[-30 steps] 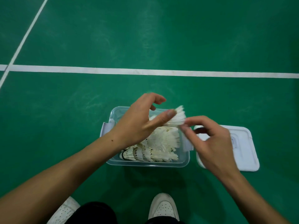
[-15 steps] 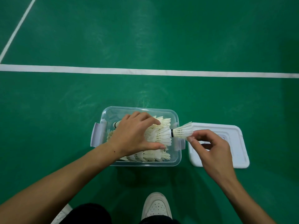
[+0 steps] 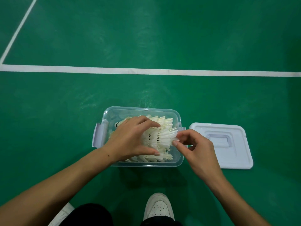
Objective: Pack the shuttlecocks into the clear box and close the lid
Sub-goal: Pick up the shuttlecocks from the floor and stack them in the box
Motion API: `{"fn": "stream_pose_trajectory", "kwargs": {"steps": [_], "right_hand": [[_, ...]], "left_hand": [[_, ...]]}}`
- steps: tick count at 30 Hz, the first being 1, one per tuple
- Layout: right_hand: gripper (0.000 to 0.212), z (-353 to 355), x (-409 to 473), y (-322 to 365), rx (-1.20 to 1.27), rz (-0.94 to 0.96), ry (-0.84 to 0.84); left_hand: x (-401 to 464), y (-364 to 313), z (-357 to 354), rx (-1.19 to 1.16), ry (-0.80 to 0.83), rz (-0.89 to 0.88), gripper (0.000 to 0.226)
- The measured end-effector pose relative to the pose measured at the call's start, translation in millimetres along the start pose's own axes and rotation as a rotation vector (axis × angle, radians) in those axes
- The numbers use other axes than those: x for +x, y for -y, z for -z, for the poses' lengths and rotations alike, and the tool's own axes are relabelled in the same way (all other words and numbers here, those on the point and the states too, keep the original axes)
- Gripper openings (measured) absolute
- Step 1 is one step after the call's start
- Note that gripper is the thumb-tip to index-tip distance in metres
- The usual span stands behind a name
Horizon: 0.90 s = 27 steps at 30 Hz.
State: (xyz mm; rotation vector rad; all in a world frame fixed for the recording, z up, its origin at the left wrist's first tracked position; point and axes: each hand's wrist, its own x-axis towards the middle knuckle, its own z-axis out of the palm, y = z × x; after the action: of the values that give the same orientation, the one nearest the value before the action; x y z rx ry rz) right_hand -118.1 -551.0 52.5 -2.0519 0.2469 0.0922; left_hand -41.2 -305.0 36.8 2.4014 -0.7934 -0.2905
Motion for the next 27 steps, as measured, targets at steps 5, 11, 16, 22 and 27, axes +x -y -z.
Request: {"fn": "stream_pose_trajectory", "kwargs": {"steps": [5, 11, 16, 22, 27], "right_hand": [[0.045, -2, 2, -5, -0.18, 0.017, 0.013], [0.045, -10, 11, -13, -0.339, 0.056, 0.0], [0.043, -14, 11, -15, -0.631, 0.163, -0.096], [0.036, -11, 15, -24, -0.771, 0.147, -0.119], [0.036, -9, 14, -28, -0.599, 0.087, 0.017]], "left_hand": [[0, 3, 0, 0.019, -0.032, 0.013, 0.066], [2, 6, -19, 0.073, -0.05, 0.057, 0.065], [4, 2, -30, 0.155, -0.034, 0.079, 0.067], [8, -1, -39, 0.293, -0.021, 0.059, 0.067], [6, -3, -33, 0.335, 0.036, 0.034, 0.071]]}}
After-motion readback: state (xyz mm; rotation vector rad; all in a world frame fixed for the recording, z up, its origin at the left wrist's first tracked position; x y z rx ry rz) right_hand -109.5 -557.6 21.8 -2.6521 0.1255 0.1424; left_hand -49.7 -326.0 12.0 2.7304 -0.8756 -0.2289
